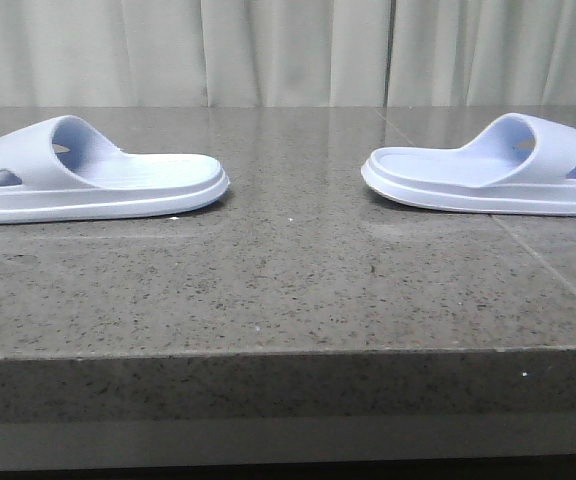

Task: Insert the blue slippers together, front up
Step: 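Grasp the heel of the slipper nearest the left gripper with the left gripper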

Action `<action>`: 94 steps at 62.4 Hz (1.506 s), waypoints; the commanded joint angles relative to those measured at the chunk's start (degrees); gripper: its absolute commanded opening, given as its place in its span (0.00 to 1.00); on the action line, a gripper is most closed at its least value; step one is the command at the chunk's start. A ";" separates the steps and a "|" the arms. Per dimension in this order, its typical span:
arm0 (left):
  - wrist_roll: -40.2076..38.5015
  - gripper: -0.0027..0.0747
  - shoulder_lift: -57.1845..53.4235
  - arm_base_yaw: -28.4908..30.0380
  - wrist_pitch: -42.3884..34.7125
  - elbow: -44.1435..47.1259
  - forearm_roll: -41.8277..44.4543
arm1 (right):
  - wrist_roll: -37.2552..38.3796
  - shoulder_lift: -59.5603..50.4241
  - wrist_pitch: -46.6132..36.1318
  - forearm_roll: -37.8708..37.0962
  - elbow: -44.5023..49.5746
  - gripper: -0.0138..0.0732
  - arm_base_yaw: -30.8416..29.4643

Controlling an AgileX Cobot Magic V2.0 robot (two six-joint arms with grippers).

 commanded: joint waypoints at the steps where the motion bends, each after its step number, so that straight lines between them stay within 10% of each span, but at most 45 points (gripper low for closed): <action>1: 0.03 0.48 -1.42 -0.72 0.81 -1.57 -2.62 | -0.47 0.81 -3.91 -0.13 -2.02 0.72 -0.25; 37: 2.90 0.48 1.76 -0.84 5.80 -1.57 -6.49 | -0.47 0.81 -3.61 -0.13 -2.02 0.72 -0.25; 58: 2.92 0.02 1.76 -0.84 5.88 -1.57 -4.72 | -0.47 0.81 -3.50 -0.13 -2.02 0.72 -0.25; 94: 10.86 0.01 -9.54 -0.71 9.04 0.90 -18.18 | -0.47 0.81 -3.50 -0.13 -2.02 0.72 -0.25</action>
